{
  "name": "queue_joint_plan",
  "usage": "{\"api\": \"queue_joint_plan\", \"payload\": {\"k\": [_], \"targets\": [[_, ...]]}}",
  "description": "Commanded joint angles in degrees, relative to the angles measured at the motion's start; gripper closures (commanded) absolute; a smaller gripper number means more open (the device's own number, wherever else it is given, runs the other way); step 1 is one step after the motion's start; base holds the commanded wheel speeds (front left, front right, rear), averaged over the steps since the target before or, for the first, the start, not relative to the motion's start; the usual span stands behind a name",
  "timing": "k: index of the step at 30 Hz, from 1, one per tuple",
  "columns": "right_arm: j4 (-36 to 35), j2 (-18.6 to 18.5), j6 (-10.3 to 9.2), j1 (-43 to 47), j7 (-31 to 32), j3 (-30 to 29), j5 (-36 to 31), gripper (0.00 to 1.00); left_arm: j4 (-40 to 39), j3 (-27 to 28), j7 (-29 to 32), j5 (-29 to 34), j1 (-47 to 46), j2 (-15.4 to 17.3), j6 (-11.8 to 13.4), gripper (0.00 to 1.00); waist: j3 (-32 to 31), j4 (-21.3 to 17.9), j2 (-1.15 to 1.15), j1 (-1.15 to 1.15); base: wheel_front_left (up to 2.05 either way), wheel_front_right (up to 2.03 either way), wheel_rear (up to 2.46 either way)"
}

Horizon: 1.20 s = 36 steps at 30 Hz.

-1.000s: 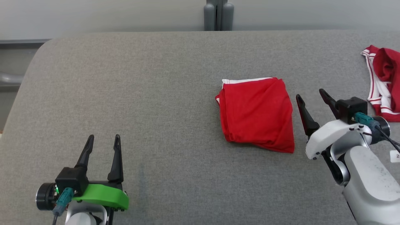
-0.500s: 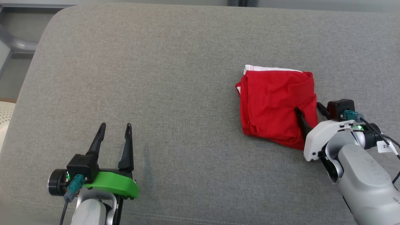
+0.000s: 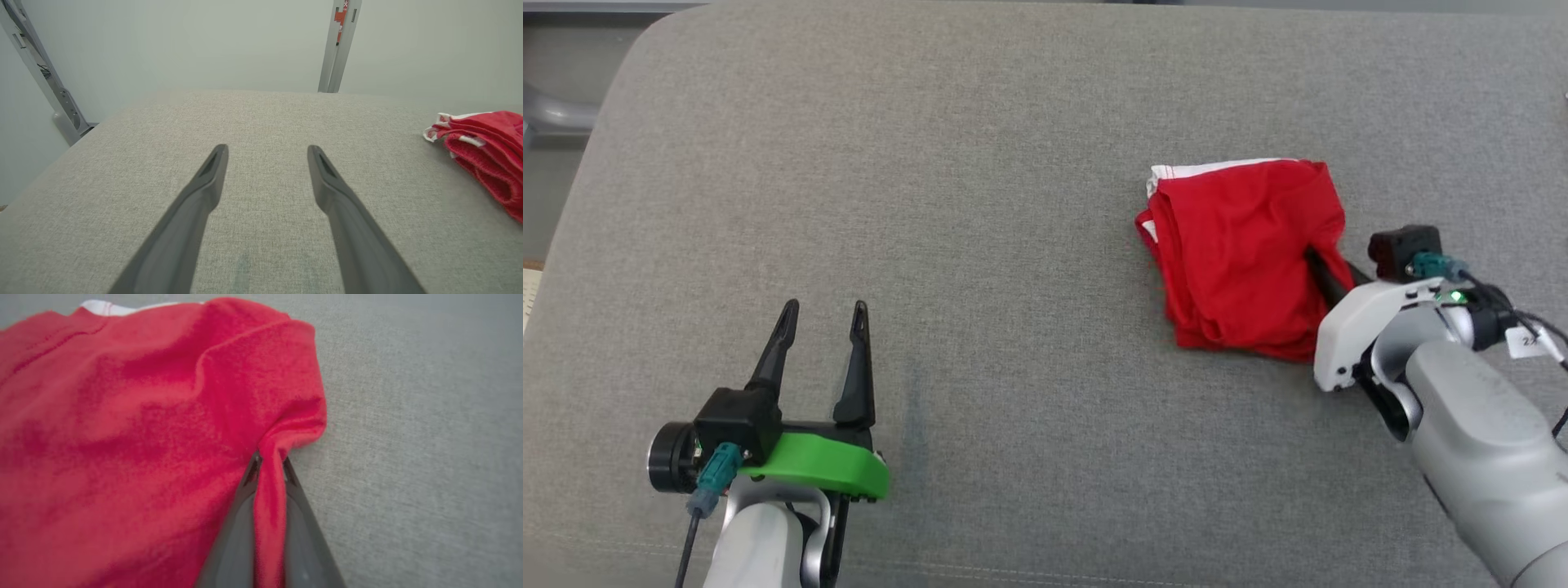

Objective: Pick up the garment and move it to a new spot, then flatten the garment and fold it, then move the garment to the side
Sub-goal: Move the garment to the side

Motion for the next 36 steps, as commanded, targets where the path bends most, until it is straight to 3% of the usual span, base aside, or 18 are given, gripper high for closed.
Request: {"api": "queue_joint_plan", "payload": {"k": [1,13,21,28,36], "targets": [[-0.5,-1.8,-0.18,-2.2,0.4,1.1,-0.4,1.00,-0.7,-0.2,-0.1,0.2,-1.5,-0.2,0.1,0.00,2.1,-1.4,0.00,0.00,0.00,0.00,0.00],[-9.5,-16.7,-0.16,-15.3,5.2,10.2,2.5,1.00,-4.8,-0.1,-0.1,2.8,-6.7,0.2,0.2,0.00,14.3,-10.8,0.00,0.00,0.00,0.00,0.00],[-14.8,-28.0,-0.16,-21.3,7.9,9.8,7.7,1.00,-8.1,-0.4,-0.2,4.7,-8.8,2.3,0.1,0.00,20.7,-17.1,0.00,0.00,0.00,0.00,0.00],[-16.0,-38.0,-0.16,-24.8,10.6,9.6,12.0,1.00,-11.4,-1.4,-0.1,5.5,-8.4,3.3,-0.1,0.00,23.3,-18.8,0.00,0.00,0.00,0.00,0.00],[-15.7,-44.2,-0.16,-29.1,11.7,14.0,14.5,1.00,-14.5,-2.2,1.0,5.3,-7.0,3.6,0.3,0.00,23.8,-18.7,0.00,0.00,0.00,0.00,0.00]]}}
